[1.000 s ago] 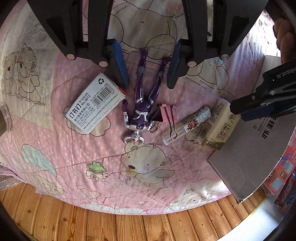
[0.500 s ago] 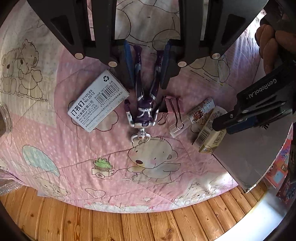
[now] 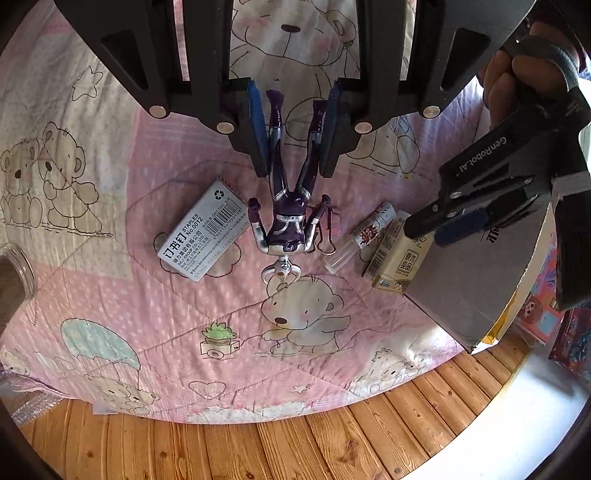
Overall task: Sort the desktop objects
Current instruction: 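Grasp the beige tissue pack with the left tool while the right tool grasps the purple figure, then carry the tissue pack and purple figure over the cardboard box with both tools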
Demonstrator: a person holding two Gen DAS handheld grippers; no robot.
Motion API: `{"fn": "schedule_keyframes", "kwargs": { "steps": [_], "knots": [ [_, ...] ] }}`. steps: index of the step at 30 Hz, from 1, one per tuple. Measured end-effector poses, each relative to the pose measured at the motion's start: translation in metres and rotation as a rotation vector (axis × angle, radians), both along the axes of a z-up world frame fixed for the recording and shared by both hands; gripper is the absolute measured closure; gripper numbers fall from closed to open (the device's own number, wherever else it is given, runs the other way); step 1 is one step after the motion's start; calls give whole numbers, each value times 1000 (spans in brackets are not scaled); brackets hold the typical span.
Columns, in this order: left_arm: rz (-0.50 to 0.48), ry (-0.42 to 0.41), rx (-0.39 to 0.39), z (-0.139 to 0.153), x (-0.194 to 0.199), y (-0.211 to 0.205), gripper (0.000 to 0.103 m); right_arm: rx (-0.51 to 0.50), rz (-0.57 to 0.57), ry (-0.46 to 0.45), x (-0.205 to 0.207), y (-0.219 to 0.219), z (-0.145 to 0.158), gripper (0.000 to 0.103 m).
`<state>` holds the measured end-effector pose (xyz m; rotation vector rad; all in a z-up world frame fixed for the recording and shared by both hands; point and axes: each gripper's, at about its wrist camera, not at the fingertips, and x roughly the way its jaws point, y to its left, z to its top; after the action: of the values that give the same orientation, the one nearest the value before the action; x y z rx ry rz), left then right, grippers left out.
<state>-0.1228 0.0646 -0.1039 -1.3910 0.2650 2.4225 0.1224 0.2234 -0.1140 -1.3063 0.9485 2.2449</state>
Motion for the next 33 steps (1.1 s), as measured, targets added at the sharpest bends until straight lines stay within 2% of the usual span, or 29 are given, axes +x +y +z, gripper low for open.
{"fn": "schedule_keyframes", "kwargs": {
  "steps": [3,7,9,10,11,12,13,14,16,18,20,26,33],
  "knots": [
    [-2,-46,14,-11,-18,5,47,-8,1,-12,2,5,-7,74],
    [12,25,-44,-20,-27,11,44,-19,18,-20,-7,11,-18,74],
    [24,6,-70,-28,-34,8,44,-17,29,-17,-9,10,-20,74],
    [37,-51,-42,-35,-41,1,44,-13,36,-17,-10,10,-20,74],
    [51,-57,17,-36,-44,-7,45,-9,43,-19,-11,9,-21,74],
    [58,-52,55,-34,-45,-13,47,-8,49,-21,-11,8,-21,74],
    [63,-59,59,-35,-47,-16,59,-11,54,-21,-12,7,-22,74],
    [72,-55,55,-33,-49,-19,79,-12,57,-19,-14,7,-21,74],
    [75,-92,110,-31,-52,-28,80,-12,59,-11,-15,6,-17,74],
    [73,-101,160,-25,-47,-30,80,-7,58,-1,-15,4,-12,74],
    [62,-106,167,-21,-38,-26,80,-4,55,9,-13,1,-5,74],
    [34,-110,130,-5,1,-12,80,-8,51,28,-7,-15,13,74],
    [9,-93,83,23,38,-19,80,6,44,51,-1,-37,34,74]
  ]
}}
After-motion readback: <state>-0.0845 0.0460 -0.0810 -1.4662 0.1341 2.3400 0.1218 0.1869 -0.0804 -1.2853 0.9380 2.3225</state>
